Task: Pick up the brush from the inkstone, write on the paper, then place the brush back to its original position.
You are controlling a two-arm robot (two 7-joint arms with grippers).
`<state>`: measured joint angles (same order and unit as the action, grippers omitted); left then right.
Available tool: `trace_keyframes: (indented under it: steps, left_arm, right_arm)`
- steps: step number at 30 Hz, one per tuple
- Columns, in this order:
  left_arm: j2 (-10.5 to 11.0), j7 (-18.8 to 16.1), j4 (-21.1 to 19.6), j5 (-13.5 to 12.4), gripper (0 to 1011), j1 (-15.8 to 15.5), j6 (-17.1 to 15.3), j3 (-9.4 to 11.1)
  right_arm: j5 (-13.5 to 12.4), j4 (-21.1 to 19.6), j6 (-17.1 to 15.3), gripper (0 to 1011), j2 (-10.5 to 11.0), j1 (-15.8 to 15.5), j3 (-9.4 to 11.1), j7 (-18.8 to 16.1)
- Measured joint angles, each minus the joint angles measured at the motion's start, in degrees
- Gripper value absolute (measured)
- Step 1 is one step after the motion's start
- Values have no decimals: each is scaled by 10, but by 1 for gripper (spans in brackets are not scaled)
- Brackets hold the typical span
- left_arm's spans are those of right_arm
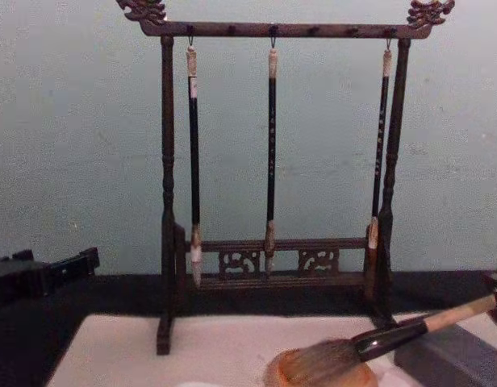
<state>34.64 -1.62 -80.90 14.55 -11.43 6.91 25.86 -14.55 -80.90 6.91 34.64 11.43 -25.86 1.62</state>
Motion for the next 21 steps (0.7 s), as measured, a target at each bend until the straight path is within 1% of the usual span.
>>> trace_keyframes:
  steps: [21]
  left_arm:
    - [0, 0, 0, 0, 1000, 0, 0, 0]
  right_arm:
    - [0, 0, 0, 1008, 0, 0, 0, 0]
